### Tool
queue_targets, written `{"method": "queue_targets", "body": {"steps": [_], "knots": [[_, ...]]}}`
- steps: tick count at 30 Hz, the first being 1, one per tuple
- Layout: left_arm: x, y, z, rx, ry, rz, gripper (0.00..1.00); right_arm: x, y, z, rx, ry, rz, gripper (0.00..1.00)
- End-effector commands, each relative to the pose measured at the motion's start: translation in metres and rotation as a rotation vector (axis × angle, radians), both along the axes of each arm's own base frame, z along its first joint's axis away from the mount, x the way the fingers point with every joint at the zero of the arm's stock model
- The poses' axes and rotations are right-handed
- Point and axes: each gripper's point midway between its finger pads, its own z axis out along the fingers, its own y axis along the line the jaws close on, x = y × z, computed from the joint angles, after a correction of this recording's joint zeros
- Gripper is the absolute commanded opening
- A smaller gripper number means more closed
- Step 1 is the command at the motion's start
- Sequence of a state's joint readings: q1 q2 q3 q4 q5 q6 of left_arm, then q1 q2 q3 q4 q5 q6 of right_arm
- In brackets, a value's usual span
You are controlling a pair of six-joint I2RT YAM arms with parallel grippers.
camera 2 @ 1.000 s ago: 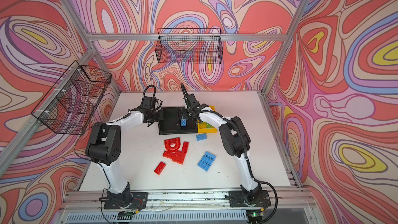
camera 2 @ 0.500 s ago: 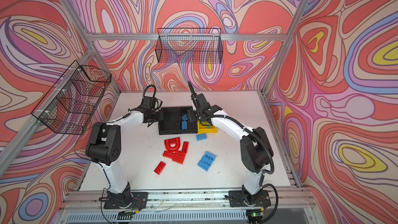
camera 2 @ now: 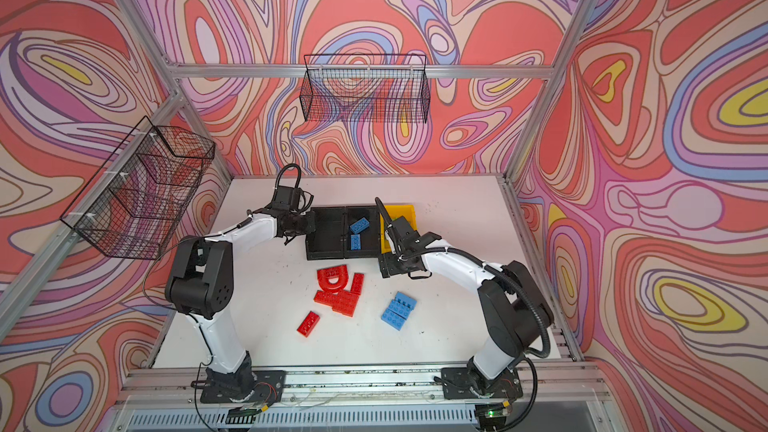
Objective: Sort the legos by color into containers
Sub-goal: 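Carry the blue brick with the right gripper over the black bin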
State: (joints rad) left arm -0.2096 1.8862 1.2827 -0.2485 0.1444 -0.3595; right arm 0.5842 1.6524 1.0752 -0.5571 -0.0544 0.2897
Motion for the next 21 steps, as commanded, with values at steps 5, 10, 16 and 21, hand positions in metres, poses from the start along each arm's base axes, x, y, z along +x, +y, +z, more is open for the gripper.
{"method": "queue_targets", "body": {"steps": [5,10,16,21], "knots": [[0.002,-0.006,0.019,-0.025,-0.049,-0.028,0.00,0.028,0.005,-0.027,-0.061,-0.026,-0.045,0.85],[0.001,-0.005,0.019,-0.026,-0.048,-0.025,0.00,0.038,0.012,-0.036,-0.068,-0.028,-0.030,0.85],[0.001,-0.007,0.018,-0.031,-0.047,-0.028,0.00,0.041,0.020,-0.045,-0.059,-0.023,-0.019,0.84],[0.000,-0.005,0.018,-0.025,-0.046,-0.026,0.00,0.037,0.017,-0.049,-0.066,-0.009,-0.031,0.75]]}}
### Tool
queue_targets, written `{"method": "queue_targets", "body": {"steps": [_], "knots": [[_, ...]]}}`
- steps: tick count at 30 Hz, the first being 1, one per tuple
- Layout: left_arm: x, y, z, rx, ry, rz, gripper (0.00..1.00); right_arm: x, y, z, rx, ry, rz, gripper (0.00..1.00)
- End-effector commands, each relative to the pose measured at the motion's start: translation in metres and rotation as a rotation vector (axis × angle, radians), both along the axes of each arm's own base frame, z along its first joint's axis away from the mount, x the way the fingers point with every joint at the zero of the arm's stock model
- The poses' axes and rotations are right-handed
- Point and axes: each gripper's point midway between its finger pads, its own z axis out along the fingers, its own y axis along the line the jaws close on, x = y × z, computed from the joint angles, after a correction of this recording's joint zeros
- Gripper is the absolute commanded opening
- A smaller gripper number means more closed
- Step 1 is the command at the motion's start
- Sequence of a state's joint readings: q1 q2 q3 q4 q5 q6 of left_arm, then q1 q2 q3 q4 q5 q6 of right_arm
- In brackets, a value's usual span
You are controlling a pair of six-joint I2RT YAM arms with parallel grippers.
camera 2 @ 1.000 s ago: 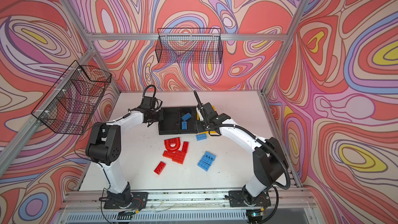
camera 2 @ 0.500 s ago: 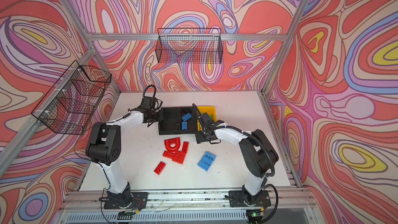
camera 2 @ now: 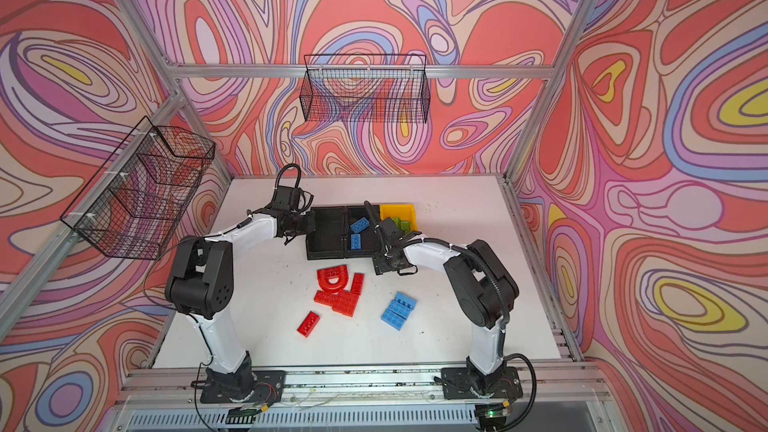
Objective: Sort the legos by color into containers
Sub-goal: 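Carry the blue brick with the right gripper over the black bin, then lower the blue brick into the black bin and open the right gripper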
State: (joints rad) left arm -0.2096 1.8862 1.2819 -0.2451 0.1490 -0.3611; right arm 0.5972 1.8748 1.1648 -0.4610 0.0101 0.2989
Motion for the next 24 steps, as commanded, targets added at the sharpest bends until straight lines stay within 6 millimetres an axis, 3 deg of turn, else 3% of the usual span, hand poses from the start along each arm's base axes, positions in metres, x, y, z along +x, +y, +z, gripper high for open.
{"method": "queue_targets", "body": {"steps": [1,4,8,11,12,15,18,24], "knots": [[0.000,-0.004,0.017,-0.022,-0.044,-0.023,0.00,0.002,0.001,-0.004,0.000,-0.005,-0.013,0.73],[0.000,-0.005,0.016,-0.025,-0.040,-0.026,0.00,-0.001,0.000,0.000,0.001,-0.007,-0.019,0.67],[0.000,-0.004,0.015,-0.020,-0.041,-0.024,0.00,-0.003,-0.001,0.022,0.007,-0.033,-0.017,0.62],[0.001,-0.004,0.015,-0.022,-0.043,-0.022,0.00,-0.002,0.005,0.044,0.031,-0.068,0.002,0.61],[0.000,-0.005,0.015,-0.025,-0.042,-0.024,0.00,0.000,0.008,0.063,0.051,-0.102,0.013,0.60],[0.000,-0.006,0.014,-0.030,-0.040,-0.025,0.00,0.008,0.014,0.090,0.078,-0.156,0.028,0.60],[0.000,-0.006,0.015,-0.029,-0.041,-0.026,0.00,0.016,0.026,0.107,0.111,-0.181,0.057,0.60],[-0.002,-0.004,0.020,-0.025,-0.055,-0.022,0.00,0.018,0.030,0.099,0.105,-0.166,0.080,0.60]]}}
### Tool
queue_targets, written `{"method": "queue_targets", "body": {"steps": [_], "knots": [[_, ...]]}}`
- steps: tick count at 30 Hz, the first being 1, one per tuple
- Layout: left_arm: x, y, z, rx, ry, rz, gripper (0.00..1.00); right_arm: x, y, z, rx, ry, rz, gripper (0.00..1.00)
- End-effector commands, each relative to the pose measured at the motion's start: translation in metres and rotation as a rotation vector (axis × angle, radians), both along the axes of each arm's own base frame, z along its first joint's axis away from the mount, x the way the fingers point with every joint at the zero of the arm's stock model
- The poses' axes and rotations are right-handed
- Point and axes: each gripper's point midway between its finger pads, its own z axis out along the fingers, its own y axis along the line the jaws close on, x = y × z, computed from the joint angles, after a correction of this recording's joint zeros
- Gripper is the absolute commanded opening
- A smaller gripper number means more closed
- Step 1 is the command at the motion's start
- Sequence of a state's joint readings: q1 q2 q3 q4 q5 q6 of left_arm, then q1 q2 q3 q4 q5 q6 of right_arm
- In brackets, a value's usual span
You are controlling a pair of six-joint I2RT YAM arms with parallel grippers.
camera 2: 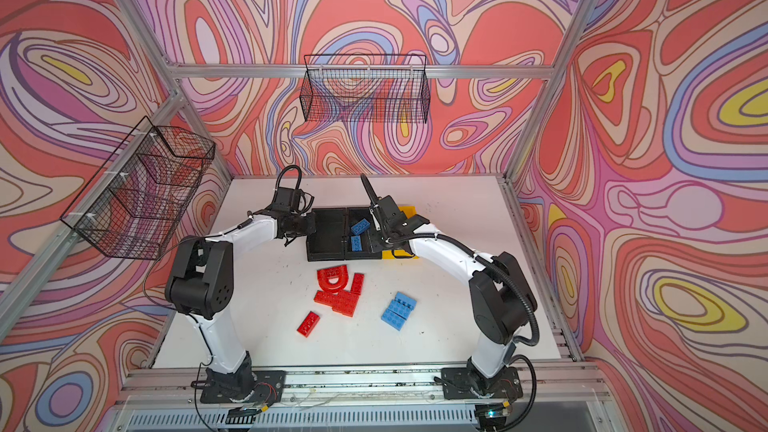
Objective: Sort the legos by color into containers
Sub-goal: 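Lower the blue brick into the black bin and open the right gripper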
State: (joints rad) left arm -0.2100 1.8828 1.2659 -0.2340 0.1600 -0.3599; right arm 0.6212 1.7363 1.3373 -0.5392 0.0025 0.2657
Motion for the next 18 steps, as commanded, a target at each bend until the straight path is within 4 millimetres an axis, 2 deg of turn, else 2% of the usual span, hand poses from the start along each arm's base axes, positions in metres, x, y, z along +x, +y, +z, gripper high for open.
{"method": "queue_targets", "body": {"steps": [1,3,4,9,12,18], "knots": [[0.001,-0.003,0.022,-0.019,-0.057,-0.014,0.00,-0.004,0.001,-0.009,-0.012,0.014,0.022,0.60],[0.002,-0.005,0.020,-0.029,-0.051,-0.015,0.00,0.004,0.007,0.000,0.007,-0.011,0.027,0.60],[0.002,-0.006,0.020,-0.032,-0.048,-0.019,0.00,0.010,0.011,-0.007,-0.006,-0.008,0.033,0.61],[0.003,-0.006,0.024,-0.034,-0.057,-0.018,0.00,0.044,0.027,-0.010,-0.064,-0.043,0.062,0.61],[0.002,-0.005,0.027,-0.031,-0.064,-0.017,0.00,0.061,0.033,-0.020,-0.097,-0.054,0.068,0.62],[0.001,-0.005,0.030,-0.033,-0.068,-0.019,0.00,0.082,0.043,-0.027,-0.116,-0.076,0.068,0.74]]}}
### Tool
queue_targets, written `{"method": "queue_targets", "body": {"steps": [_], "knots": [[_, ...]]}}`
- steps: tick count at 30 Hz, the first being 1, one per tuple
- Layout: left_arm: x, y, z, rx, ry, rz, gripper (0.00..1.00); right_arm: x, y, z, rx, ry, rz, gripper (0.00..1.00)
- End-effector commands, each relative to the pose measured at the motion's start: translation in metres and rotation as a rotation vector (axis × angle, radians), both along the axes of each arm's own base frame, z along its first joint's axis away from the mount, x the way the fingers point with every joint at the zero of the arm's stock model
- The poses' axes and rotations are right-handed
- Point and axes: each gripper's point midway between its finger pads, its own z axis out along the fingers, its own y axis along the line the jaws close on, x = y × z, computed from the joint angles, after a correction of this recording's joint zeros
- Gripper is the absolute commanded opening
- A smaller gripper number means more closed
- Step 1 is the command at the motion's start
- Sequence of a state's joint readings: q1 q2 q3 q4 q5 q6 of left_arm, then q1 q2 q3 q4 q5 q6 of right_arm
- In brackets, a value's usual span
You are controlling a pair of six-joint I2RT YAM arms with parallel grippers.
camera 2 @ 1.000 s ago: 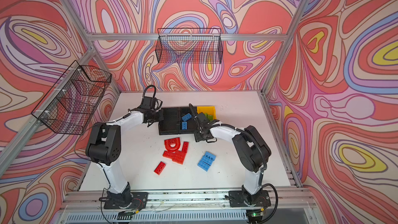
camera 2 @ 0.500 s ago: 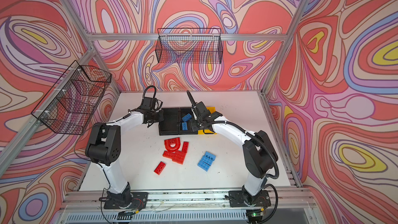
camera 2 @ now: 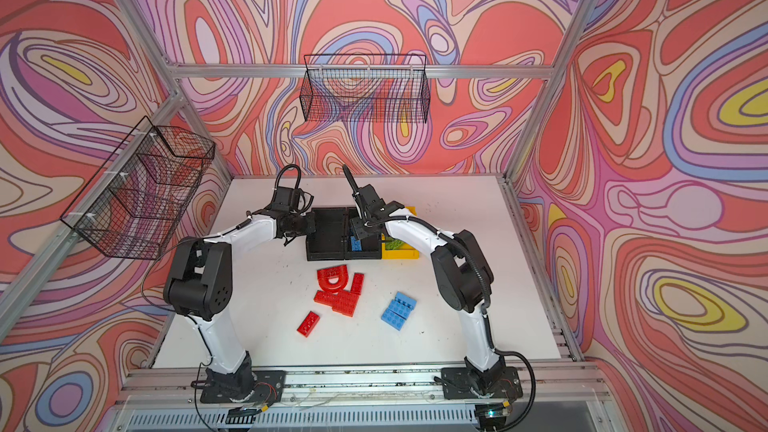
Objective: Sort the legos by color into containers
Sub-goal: 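Lower the blue brick into the black bin and open the right gripper, then move the right gripper down to the blue bricks near the red pile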
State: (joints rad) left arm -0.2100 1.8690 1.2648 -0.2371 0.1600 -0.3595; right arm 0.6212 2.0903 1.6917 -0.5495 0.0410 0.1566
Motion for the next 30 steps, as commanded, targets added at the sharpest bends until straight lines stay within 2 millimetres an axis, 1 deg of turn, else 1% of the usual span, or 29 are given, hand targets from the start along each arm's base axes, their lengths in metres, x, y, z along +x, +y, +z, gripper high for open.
{"method": "queue_targets", "body": {"steps": [1,5,9,12,13,15,17,18,20,21,23,25,27,29,30], "knots": [[0.002,-0.005,0.026,-0.031,-0.060,-0.020,0.00,0.009,-0.001,0.007,-0.033,-0.036,0.001,0.75],[0.002,-0.005,0.025,-0.029,-0.061,-0.018,0.00,0.008,-0.003,0.019,-0.014,-0.060,-0.005,0.82],[0.003,-0.006,0.025,-0.036,-0.060,-0.020,0.00,0.002,-0.011,0.030,-0.027,-0.065,-0.013,0.86],[0.002,-0.004,0.026,-0.027,-0.063,-0.018,0.00,-0.010,-0.021,0.043,-0.031,-0.072,-0.023,0.86],[0.001,-0.004,0.027,-0.022,-0.065,-0.017,0.00,-0.017,-0.026,0.050,-0.026,-0.072,-0.026,0.86],[0.001,-0.003,0.028,-0.019,-0.068,-0.015,0.00,-0.037,-0.035,0.055,-0.021,-0.049,-0.007,0.84],[0.001,-0.003,0.027,-0.020,-0.068,-0.016,0.00,-0.066,-0.048,0.049,-0.031,0.010,0.016,0.82],[0.001,-0.003,0.026,-0.019,-0.065,-0.015,0.00,-0.080,-0.056,0.051,-0.034,0.031,0.020,0.81],[0.001,-0.003,0.025,-0.020,-0.063,-0.016,0.00,-0.109,-0.077,0.040,-0.059,0.101,-0.006,0.81],[0.001,-0.003,0.025,-0.018,-0.065,-0.015,0.00,-0.124,-0.085,0.032,-0.067,0.139,-0.013,0.80],[0.002,-0.004,0.024,-0.020,-0.065,-0.017,0.00,-0.155,-0.100,0.021,-0.062,0.202,-0.026,0.80],[0.003,-0.005,0.022,-0.027,-0.062,-0.018,0.00,-0.177,-0.117,0.009,-0.074,0.249,-0.067,0.78],[0.004,-0.007,0.021,-0.037,-0.060,-0.022,0.00,-0.197,-0.133,-0.009,-0.090,0.301,-0.124,0.75],[0.004,-0.008,0.019,-0.042,-0.055,-0.022,0.00,-0.216,-0.141,-0.025,-0.081,0.361,-0.156,0.73],[0.004,-0.008,0.018,-0.041,-0.054,-0.022,0.00,-0.222,-0.142,-0.029,-0.076,0.369,-0.166,0.72]]}}
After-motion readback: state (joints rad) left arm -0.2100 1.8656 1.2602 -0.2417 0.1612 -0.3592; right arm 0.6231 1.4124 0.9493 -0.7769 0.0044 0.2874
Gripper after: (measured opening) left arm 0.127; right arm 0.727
